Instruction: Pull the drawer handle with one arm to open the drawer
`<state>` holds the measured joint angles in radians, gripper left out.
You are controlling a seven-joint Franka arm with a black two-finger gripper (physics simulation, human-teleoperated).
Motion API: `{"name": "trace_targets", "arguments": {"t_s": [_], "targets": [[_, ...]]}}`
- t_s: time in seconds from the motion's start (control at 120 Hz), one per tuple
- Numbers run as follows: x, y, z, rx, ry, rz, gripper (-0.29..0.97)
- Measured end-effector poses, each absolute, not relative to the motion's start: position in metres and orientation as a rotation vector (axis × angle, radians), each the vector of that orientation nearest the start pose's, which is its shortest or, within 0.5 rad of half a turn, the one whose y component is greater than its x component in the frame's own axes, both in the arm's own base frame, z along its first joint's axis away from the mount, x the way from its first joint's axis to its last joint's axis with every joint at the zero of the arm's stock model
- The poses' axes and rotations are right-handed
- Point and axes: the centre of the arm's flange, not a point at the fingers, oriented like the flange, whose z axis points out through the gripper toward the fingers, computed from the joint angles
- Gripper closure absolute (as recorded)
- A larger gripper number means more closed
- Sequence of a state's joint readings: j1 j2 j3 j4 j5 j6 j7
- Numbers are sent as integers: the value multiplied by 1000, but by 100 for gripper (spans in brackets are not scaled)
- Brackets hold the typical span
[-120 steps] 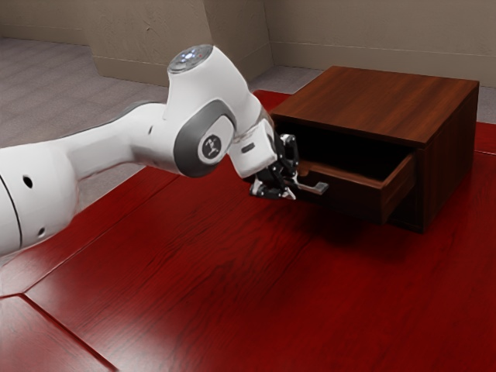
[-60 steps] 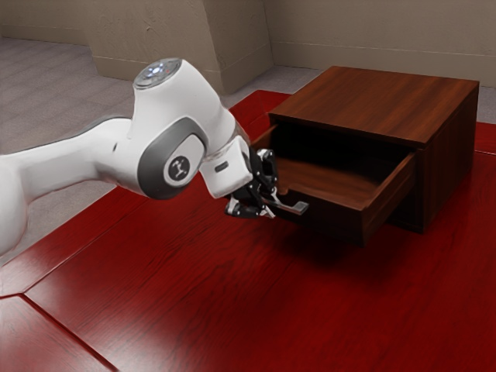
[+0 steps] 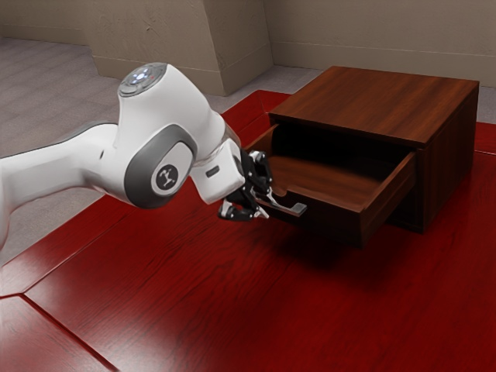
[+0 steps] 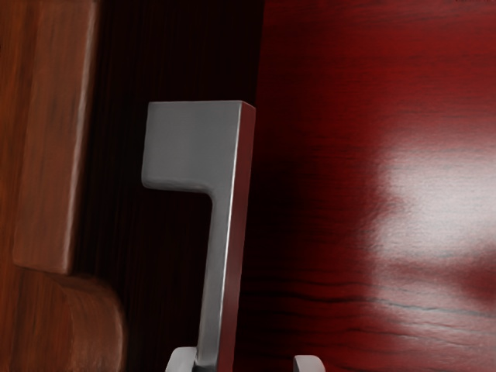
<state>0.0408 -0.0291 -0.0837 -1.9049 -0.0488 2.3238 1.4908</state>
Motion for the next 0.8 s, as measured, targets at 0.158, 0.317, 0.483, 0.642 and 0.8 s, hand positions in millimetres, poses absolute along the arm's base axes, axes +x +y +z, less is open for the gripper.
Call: {"name": "trace_targets", "arguments": {"t_s": [0.158, 0.317, 0.483, 0.642, 0.8], "targets": [[589, -26, 558, -2073, 1921, -531, 72], [589, -25, 556, -2106, 1913, -538, 53], [581, -26, 571, -2104, 1901, -558, 40], [565, -32, 591, -2095, 1880, -585, 27], [542, -56, 605, -2244, 1783, -565, 13]]}}
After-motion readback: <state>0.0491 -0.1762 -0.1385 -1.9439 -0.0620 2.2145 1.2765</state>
